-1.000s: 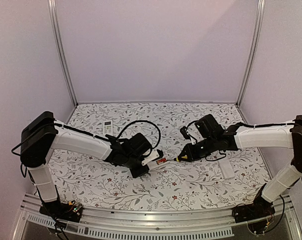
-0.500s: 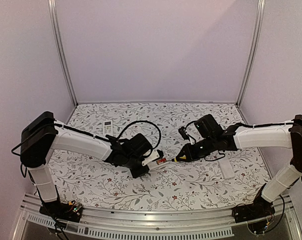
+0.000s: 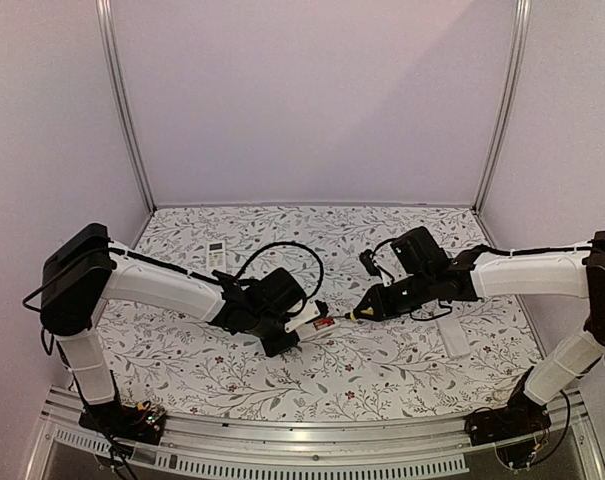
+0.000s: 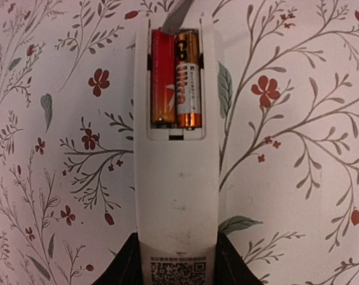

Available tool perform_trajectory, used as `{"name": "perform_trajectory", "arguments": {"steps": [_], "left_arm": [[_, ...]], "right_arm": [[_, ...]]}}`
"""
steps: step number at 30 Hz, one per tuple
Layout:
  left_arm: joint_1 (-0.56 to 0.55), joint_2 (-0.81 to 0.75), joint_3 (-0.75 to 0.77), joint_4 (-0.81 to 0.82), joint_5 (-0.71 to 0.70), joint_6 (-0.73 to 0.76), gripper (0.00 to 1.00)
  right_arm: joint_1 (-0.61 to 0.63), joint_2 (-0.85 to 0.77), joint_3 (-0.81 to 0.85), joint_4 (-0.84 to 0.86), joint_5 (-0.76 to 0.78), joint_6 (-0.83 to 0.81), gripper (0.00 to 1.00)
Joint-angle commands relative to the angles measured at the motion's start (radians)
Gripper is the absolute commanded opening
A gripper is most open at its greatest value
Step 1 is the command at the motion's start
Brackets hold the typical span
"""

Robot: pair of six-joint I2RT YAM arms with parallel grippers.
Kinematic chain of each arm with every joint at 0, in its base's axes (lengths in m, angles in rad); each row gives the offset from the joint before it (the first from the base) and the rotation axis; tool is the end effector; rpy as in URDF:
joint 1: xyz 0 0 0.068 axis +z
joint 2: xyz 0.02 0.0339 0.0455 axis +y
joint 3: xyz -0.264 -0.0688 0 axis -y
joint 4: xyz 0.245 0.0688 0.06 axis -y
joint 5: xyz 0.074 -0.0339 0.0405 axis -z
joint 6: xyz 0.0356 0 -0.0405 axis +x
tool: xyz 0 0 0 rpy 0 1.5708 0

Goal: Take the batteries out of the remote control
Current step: Remove the battery from the remote control without the battery cover.

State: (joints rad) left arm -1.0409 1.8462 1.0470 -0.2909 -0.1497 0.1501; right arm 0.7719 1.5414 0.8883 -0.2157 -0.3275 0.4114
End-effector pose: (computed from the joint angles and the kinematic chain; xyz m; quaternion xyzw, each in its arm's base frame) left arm 0.1846 -0.3046 0.1369 0.5285 0.8118 -0.0367 0.2455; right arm 0.2162 0.2264 0.1939 -0.2212 0.9014 0.3163 0.1962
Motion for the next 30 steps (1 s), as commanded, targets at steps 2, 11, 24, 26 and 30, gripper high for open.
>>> {"name": "perform_trajectory", "arguments": {"steps": [2, 11, 24, 26, 30], "left_arm": [[-0.029, 0.024, -0.01, -0.023, 0.017, 0.012, 0.15], [-0.034, 0.031, -0.008, -0.024, 0.009, 0.011, 0.15], [-0.039, 0.039, -0.003, -0.031, 0.0, 0.012, 0.15], [-0.04, 0.039, -0.002, -0.032, 0.001, 0.012, 0.15], [-0.04, 0.039, 0.001, -0.035, -0.005, 0.011, 0.14]], "right_arm": [[0.004, -0.032, -0.002, -0.039, 0.079, 0.003, 0.0], [0.004, 0.008, 0.0, -0.032, 0.038, 0.002, 0.0], [0.004, 0.02, -0.022, -0.016, -0.011, 0.01, 0.0], [0.004, 0.017, -0.026, -0.006, -0.056, 0.016, 0.0], [0.004, 0.012, -0.055, 0.052, -0.172, 0.038, 0.0]]}}
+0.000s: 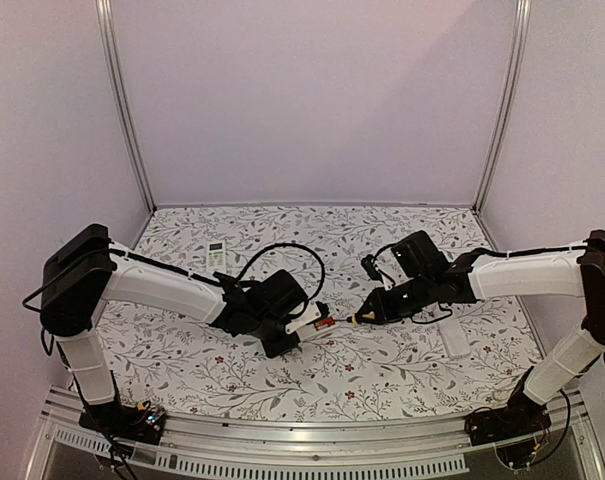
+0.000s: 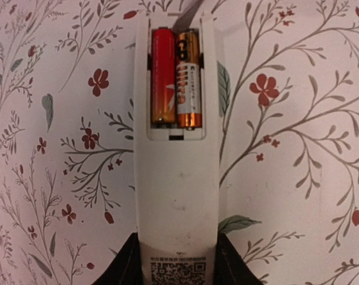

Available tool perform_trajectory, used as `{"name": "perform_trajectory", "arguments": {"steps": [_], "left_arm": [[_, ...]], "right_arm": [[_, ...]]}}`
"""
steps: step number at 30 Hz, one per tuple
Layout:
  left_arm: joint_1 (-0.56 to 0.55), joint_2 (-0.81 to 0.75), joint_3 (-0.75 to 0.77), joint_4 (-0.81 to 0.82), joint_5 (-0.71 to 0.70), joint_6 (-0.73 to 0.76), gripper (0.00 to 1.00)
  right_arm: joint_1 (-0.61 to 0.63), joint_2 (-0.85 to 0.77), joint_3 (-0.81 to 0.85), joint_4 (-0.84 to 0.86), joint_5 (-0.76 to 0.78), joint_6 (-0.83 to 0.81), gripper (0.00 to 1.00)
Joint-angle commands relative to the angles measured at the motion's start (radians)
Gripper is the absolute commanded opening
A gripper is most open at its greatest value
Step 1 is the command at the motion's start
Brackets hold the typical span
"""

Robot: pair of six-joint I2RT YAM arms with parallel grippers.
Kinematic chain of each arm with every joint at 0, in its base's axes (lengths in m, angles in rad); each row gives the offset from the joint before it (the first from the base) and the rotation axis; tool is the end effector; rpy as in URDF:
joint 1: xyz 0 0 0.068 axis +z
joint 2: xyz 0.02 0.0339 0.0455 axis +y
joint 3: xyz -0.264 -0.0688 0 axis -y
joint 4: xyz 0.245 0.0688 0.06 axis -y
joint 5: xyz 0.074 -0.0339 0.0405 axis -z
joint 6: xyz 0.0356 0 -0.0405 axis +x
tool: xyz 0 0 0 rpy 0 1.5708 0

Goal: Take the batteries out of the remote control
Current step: Remove the battery from the remote control without the battery cover.

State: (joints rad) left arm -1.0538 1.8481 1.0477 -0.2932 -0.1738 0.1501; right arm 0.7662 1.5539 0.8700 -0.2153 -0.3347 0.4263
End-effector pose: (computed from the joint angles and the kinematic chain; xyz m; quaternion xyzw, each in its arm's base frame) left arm 0.1813 -0.3065 0.1365 0.5312 0.8095 -0.0269 0.2486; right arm 0.2155 0.2236 0.1849 -0.2116 0.9083 0.3126 0.1805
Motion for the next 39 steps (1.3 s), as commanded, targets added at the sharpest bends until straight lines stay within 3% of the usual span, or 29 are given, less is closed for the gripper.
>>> {"name": "perform_trajectory", "arguments": {"steps": [1, 19, 39], "left_arm": [[-0.027, 0.039, 0.0, -0.032, 0.019, 0.013, 0.14], [-0.029, 0.048, 0.008, -0.041, 0.016, 0.008, 0.13], [-0.041, 0.056, 0.011, -0.048, 0.008, 0.009, 0.13]], "right_arm": [[0.01, -0.004, -0.049, 0.076, -0.196, 0.031, 0.0], [0.012, -0.054, -0.095, 0.259, -0.371, 0.143, 0.0], [0.012, -0.054, -0.087, 0.238, -0.316, 0.137, 0.0]]}}
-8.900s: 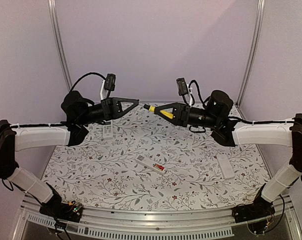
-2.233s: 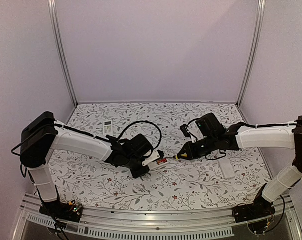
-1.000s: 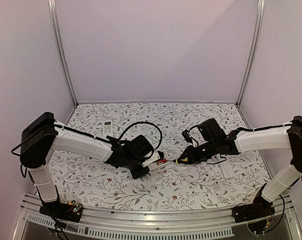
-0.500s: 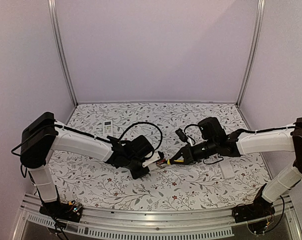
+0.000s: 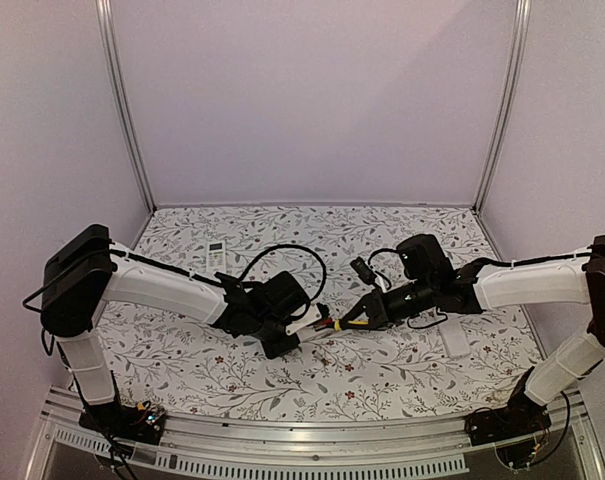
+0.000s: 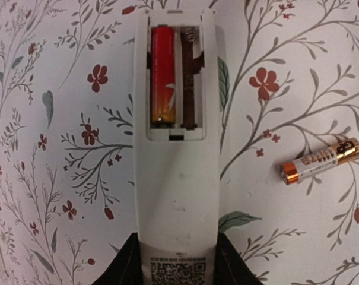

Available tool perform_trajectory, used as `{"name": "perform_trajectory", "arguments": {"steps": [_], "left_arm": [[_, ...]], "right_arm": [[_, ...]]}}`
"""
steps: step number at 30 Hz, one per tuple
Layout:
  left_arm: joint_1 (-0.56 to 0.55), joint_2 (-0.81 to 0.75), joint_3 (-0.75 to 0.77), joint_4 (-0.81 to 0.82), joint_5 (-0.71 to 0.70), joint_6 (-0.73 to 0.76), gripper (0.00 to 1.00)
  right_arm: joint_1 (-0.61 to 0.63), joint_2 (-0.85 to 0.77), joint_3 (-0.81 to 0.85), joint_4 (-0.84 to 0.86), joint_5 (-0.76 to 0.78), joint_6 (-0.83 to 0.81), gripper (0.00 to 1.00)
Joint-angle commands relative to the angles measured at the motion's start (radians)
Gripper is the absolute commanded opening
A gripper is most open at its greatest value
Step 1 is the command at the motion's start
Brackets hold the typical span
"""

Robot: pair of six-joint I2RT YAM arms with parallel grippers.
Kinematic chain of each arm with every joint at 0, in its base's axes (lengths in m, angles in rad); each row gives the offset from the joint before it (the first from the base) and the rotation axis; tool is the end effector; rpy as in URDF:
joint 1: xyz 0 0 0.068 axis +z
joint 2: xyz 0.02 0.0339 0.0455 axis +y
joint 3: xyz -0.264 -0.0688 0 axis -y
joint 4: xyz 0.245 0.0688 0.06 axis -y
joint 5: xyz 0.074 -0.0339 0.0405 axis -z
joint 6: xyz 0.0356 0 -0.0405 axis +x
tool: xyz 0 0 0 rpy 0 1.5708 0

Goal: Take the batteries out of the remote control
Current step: Remove the battery from the remote control without the battery cover.

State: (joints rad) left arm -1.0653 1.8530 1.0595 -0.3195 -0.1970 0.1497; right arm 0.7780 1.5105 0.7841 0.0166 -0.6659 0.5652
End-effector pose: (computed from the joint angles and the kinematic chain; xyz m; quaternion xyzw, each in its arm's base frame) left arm 0.1786 -0.3083 0.1368 0.5349 0.8085 -0.0139 0.2449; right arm 0.2014 0.2294 0.1927 -0.2268 0.8395 0.4779 0.1239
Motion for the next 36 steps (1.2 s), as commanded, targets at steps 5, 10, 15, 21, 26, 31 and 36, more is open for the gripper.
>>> {"name": "perform_trajectory", "arguments": {"steps": [5, 10, 15, 21, 26, 31, 36], "left_arm": [[-0.03, 0.051, -0.001, -0.023, 0.029, 0.009, 0.13], [-0.035, 0.051, -0.003, -0.025, 0.033, 0.01, 0.13], [-0.04, 0.053, -0.003, -0.025, 0.029, 0.011, 0.13], [-0.039, 0.056, -0.001, -0.026, 0.028, 0.012, 0.12], [-0.04, 0.056, -0.001, -0.027, 0.028, 0.011, 0.12], [-0.039, 0.058, -0.001, -0.027, 0.029, 0.011, 0.12], [-0.041, 0.059, 0.0, -0.03, 0.028, 0.011, 0.12]], "right_arm": [[-0.002, -0.049, 0.013, -0.072, 0.122, -0.013, 0.0], [-0.011, -0.075, 0.012, -0.133, 0.241, -0.019, 0.0], [-0.015, -0.082, 0.021, -0.165, 0.316, -0.024, 0.0], [-0.014, -0.066, 0.033, -0.188, 0.361, -0.048, 0.0], [-0.014, -0.042, 0.036, -0.17, 0.351, -0.055, 0.0], [-0.015, -0.017, 0.047, -0.168, 0.349, -0.068, 0.0], [-0.014, -0.004, 0.053, -0.164, 0.356, -0.076, 0.0]]}}
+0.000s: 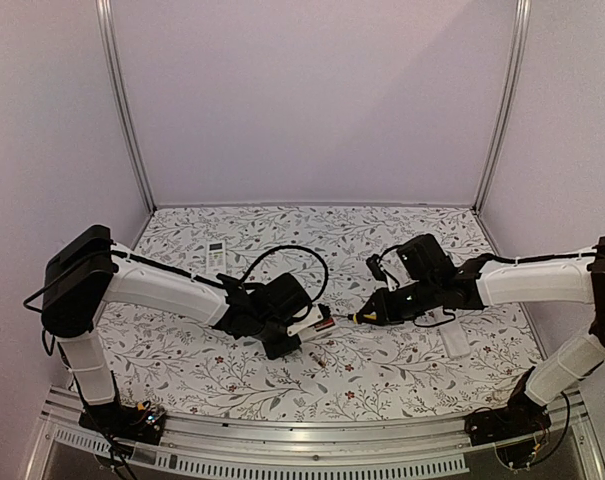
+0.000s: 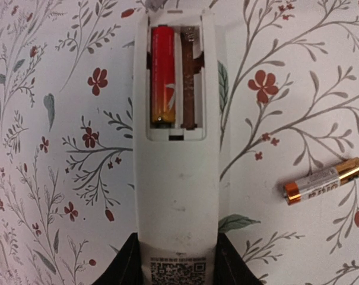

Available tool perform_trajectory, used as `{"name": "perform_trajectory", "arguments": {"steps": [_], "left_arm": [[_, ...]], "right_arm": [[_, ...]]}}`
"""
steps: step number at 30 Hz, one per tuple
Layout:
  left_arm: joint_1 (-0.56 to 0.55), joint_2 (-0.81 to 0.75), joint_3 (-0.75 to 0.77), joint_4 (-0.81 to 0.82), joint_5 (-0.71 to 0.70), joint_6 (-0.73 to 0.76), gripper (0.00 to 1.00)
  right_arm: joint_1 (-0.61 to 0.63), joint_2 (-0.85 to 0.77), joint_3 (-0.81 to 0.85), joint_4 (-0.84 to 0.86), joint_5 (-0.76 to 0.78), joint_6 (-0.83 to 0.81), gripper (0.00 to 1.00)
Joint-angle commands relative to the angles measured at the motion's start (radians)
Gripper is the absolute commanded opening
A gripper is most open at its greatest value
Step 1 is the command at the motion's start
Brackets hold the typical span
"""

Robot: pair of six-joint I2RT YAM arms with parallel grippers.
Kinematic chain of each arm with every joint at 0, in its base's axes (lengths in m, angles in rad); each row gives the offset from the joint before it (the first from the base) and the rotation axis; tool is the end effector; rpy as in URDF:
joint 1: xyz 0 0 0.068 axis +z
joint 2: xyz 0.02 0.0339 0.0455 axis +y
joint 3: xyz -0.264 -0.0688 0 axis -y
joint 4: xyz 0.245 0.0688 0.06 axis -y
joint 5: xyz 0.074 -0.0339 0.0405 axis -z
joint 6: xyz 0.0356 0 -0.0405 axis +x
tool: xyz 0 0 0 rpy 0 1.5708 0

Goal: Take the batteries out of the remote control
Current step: Remove the battery from the remote control without the battery cover.

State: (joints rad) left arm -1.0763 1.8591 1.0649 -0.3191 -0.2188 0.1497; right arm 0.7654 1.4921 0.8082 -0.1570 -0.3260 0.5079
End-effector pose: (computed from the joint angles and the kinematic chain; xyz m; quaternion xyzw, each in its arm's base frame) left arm 0.1765 -0.3111 0.1363 0.5367 0.8061 -0.0056 0.2492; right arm 0.2076 0.2153 0.1881 -0.1758 0.9067 0.3313 0.1931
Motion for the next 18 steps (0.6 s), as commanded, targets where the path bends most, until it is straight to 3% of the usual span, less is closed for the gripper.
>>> {"name": "perform_trajectory", "arguments": {"steps": [1, 18], "left_arm": [[-0.03, 0.053, -0.005, -0.03, 0.049, 0.013, 0.12], [-0.033, 0.056, -0.005, -0.034, 0.045, 0.014, 0.12]], "right_arm": [[-0.002, 0.015, 0.029, 0.008, 0.018, -0.019, 0.0], [-0.002, 0.053, 0.042, -0.023, 0.04, -0.032, 0.0]]}}
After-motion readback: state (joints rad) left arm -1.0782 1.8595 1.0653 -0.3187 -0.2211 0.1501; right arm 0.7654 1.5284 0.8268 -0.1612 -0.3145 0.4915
